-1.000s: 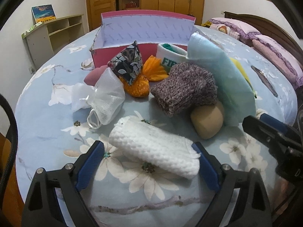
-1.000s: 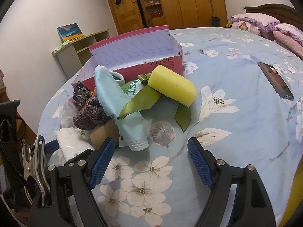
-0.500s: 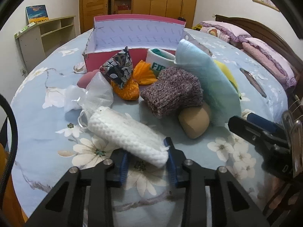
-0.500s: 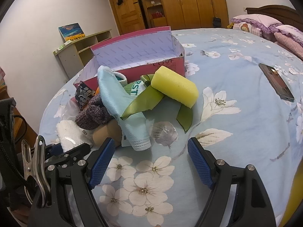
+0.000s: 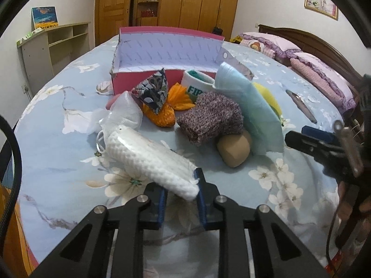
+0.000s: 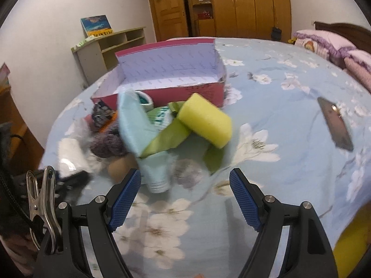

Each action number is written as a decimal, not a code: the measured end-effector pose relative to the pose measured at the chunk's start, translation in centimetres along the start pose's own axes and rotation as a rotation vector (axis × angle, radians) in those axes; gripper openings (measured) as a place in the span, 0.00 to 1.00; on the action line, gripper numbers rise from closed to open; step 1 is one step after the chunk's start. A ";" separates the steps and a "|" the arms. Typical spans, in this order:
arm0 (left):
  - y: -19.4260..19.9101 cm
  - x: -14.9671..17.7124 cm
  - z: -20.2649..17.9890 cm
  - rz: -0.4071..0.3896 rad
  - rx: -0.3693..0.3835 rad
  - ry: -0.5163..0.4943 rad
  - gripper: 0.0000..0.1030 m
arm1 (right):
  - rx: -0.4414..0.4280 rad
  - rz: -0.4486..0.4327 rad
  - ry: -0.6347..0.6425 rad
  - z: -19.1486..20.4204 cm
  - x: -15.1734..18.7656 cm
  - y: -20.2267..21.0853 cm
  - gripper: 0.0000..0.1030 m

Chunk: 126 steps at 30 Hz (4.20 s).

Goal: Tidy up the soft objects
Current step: 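Grasp the yellow sponge with the right gripper while the left gripper lifts the roll, then carry roll and sponge into the pink box and open both grippers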

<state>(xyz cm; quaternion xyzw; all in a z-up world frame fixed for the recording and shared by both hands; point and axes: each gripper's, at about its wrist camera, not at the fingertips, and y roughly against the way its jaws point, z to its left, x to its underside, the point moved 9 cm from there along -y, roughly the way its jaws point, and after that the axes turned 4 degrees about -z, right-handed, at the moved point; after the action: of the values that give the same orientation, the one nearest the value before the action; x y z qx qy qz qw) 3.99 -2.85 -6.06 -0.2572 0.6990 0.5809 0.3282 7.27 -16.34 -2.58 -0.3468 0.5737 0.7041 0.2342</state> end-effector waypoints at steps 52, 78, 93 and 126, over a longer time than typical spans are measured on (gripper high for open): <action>2.5 -10.1 -0.4 -0.176 0.009 -0.045 0.22 | -0.009 -0.135 0.142 -1.1 -8.3 -0.8 0.11; -8.5 -17.0 1.8 -0.110 -0.028 -0.055 0.22 | -0.039 -0.112 0.116 -0.6 -13.5 -9.0 0.11; -13.5 -15.1 2.8 -0.015 -0.025 -0.039 0.22 | -0.027 -0.028 0.074 -1.2 -11.8 -13.2 0.11; -15.0 -15.4 5.3 -0.004 -0.030 -0.050 0.26 | -0.071 0.005 -0.010 1.5 -11.4 -14.3 0.14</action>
<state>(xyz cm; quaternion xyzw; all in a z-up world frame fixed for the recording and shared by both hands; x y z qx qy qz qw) 25.99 -0.90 -4.59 -0.2489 0.6814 0.5969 0.3427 24.76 -10.82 -3.08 -0.3501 0.5479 0.7263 0.2229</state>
